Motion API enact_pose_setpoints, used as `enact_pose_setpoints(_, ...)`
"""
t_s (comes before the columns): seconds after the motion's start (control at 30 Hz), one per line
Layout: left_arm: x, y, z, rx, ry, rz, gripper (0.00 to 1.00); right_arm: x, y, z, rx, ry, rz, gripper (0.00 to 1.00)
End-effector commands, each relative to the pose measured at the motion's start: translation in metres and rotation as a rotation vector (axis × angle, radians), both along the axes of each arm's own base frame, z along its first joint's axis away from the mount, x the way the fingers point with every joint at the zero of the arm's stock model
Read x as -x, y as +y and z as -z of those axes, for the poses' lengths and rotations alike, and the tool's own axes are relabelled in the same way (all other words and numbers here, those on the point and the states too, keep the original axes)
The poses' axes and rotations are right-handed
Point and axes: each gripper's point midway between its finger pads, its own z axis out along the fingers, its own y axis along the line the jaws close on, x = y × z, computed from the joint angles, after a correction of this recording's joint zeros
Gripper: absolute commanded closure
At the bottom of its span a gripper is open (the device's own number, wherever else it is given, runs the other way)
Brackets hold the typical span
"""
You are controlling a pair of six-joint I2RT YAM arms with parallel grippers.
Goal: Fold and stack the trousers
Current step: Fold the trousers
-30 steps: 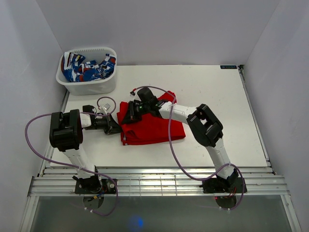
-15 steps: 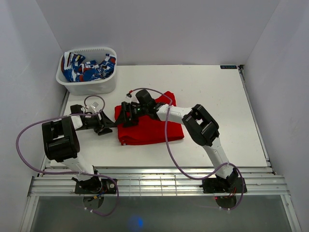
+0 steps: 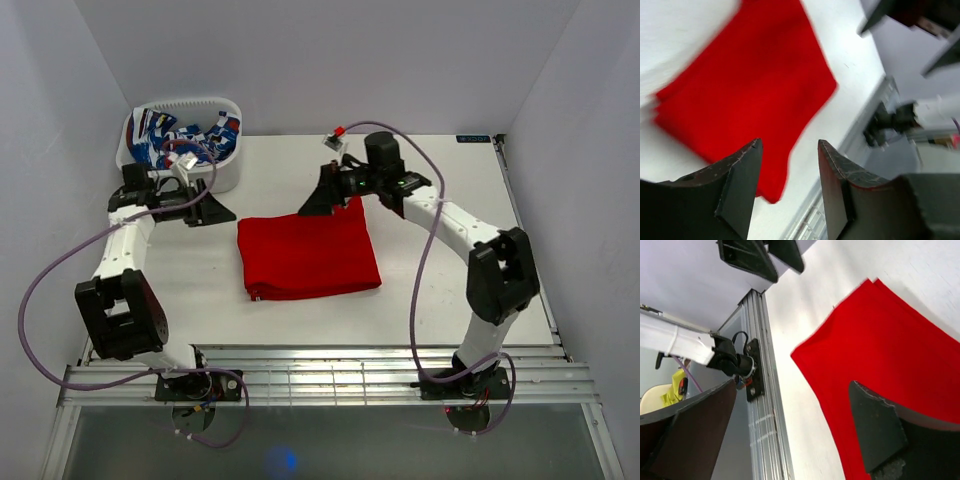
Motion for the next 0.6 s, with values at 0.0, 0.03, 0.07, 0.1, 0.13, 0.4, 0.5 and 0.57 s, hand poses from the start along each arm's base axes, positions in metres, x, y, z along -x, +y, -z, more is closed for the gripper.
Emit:
enact_pose_setpoints(0.0,0.049,-0.067,-0.008,0.189,0.1,0.252,0.42,0.035,-0.035,0.048,0.056,0.084,-0.134,0.05)
enact_pose_setpoints(0.03,0.06,-0.083,-0.003,0.206,0.133,0.304,0.47,0.042,-0.039,0.054,0.053,0.097,-0.164,0.07)
enact_pose_setpoints(0.07,0.067,-0.088,0.013,0.212,0.168,0.312,0.48,0.048,-0.043,0.068,0.069,0.141,-0.171,0.08)
enact_pose_setpoints(0.1,0.072,-0.094,0.022,0.214,0.204,0.322,0.49,0.052,-0.045,0.077,0.075,0.169,-0.179,0.09)
enact_pose_setpoints(0.13,0.076,-0.094,0.032,0.224,0.255,0.311,0.5,0.057,-0.046,0.084,0.072,0.207,-0.197,0.12)
enact_pose_setpoints(0.4,0.087,-0.073,0.164,0.108,0.675,0.179,0.57,0.083,-0.068,0.193,0.175,0.601,-0.067,0.15)
enact_pose_setpoints(0.5,0.085,-0.062,0.185,0.119,0.733,0.131,0.57,0.068,-0.08,0.214,0.192,0.629,0.008,0.16)
enact_pose_setpoints(0.57,0.08,-0.052,0.197,0.081,0.722,0.106,0.58,0.065,-0.09,0.223,0.197,0.658,0.043,0.17)
